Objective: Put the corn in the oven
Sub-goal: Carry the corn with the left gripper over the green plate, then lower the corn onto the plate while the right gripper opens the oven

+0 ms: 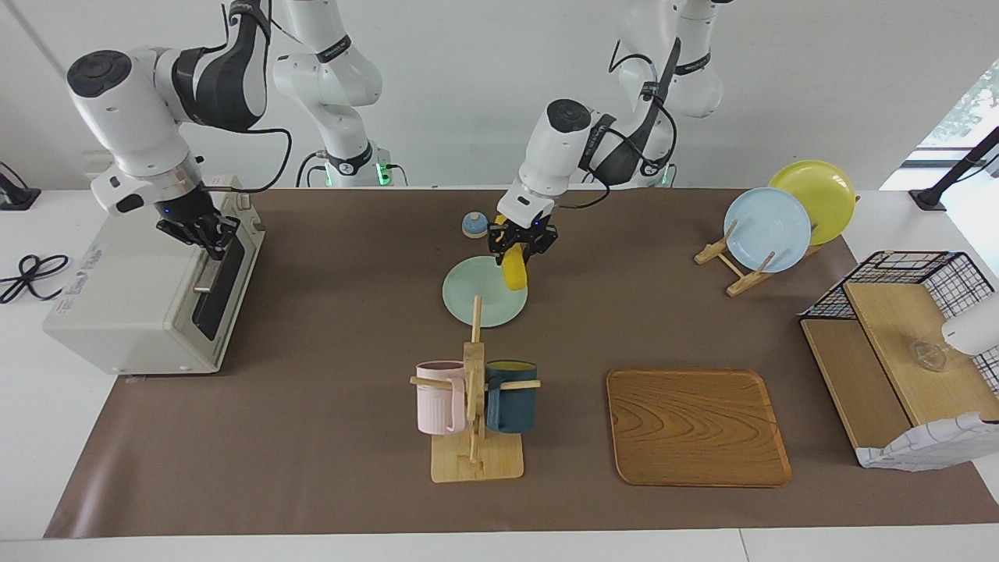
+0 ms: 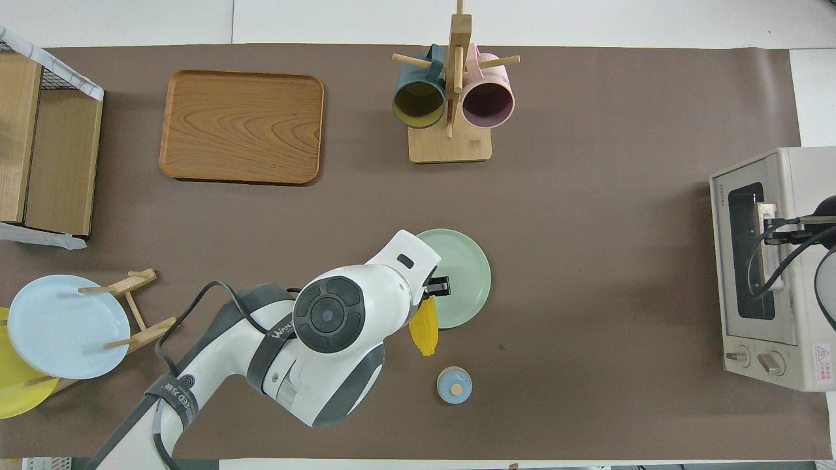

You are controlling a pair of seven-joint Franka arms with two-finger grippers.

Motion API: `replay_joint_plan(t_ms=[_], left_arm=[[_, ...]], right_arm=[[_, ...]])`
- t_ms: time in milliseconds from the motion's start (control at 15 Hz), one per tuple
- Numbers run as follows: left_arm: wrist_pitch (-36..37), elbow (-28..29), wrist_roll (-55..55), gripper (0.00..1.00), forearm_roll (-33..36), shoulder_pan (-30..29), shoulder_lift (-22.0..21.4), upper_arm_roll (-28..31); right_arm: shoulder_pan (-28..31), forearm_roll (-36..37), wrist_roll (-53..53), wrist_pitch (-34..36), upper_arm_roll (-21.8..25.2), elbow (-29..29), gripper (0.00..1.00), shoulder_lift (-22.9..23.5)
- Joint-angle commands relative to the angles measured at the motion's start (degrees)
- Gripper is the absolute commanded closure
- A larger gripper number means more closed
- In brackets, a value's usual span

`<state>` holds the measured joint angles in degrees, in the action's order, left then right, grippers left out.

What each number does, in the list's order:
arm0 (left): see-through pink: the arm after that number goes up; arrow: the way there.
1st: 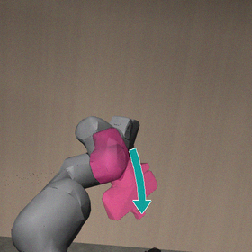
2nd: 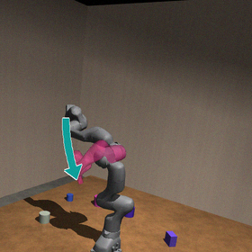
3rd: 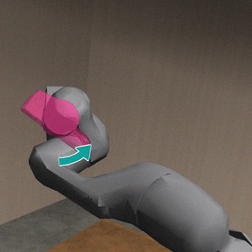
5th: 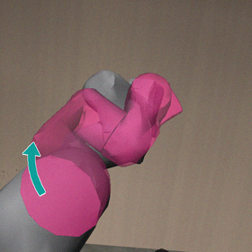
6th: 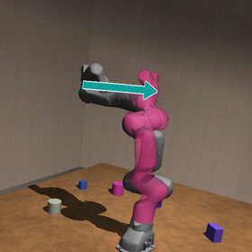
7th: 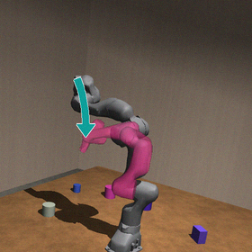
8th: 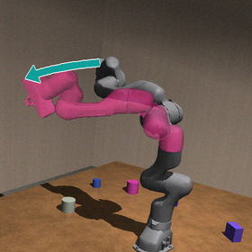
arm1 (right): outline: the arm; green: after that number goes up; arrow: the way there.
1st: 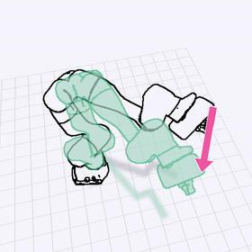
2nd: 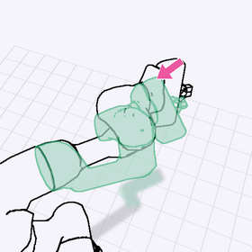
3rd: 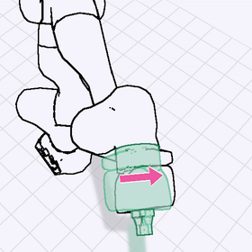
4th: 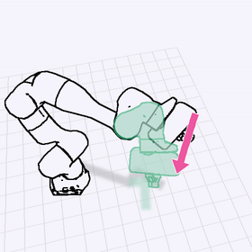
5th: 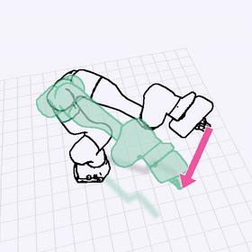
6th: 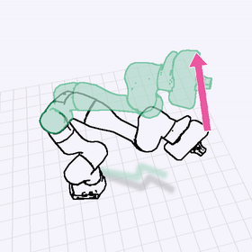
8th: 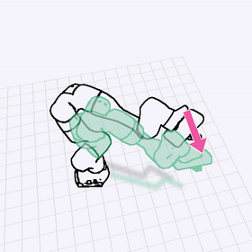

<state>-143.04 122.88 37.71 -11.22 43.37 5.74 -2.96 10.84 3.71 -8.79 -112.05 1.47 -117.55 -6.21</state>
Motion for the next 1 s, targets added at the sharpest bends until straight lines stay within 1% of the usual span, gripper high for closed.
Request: replay_joint_plan(t_ms=[0,133,200,333,533,600,733,933], left_arm=[[-3.73,0.34,-7.29,1.00,-0.73,1.28,1.98,1.20],[-4.43,-0.71,-8.18,1.00,-0.73,1.10,3.39,1.20],[-5.48,-2.02,-7.92,1.00,-0.73,1.37,5.49,1.20],[-6.63,-4.05,-7.48,1.00,-0.82,1.72,8.13,1.20],[-6.81,-4.67,-8.00,1.00,-0.73,1.72,9.02,1.20],[-7.51,-5.11,-8.01,1.00,-0.73,1.81,10.42,1.20],[-8.04,-5.73,-7.92,1.00,-0.73,2.25,11.22,1.29],[-7.87,-6.08,-8.18,1.00,-0.73,1.98,11.31,1.29]], right_arm=[[1.64,0.51,-1.94,-2.30,-0.41,-2.68,1.00,-0.47],[1.73,0.51,-1.94,-2.47,-0.41,-3.47,1.00,-0.74],[1.73,0.51,-1.76,-2.47,-0.41,-3.56,1.00,-0.74],[1.38,0.51,-1.41,-2.56,-0.50,-3.56,1.00,-0.65],[0.68,0.51,-1.67,-2.56,-0.76,-4.26,1.00,-0.04],[-0.02,0.42,-1.50,-2.65,-0.85,-4.27,1.00,0.49],[-2.83,0.33,0.16,-6.41,-0.85,-4.70,1.00,1.63],[-4.07,0.25,1.05,-8.01,-0.85,-5.32,1.00,3.74]])
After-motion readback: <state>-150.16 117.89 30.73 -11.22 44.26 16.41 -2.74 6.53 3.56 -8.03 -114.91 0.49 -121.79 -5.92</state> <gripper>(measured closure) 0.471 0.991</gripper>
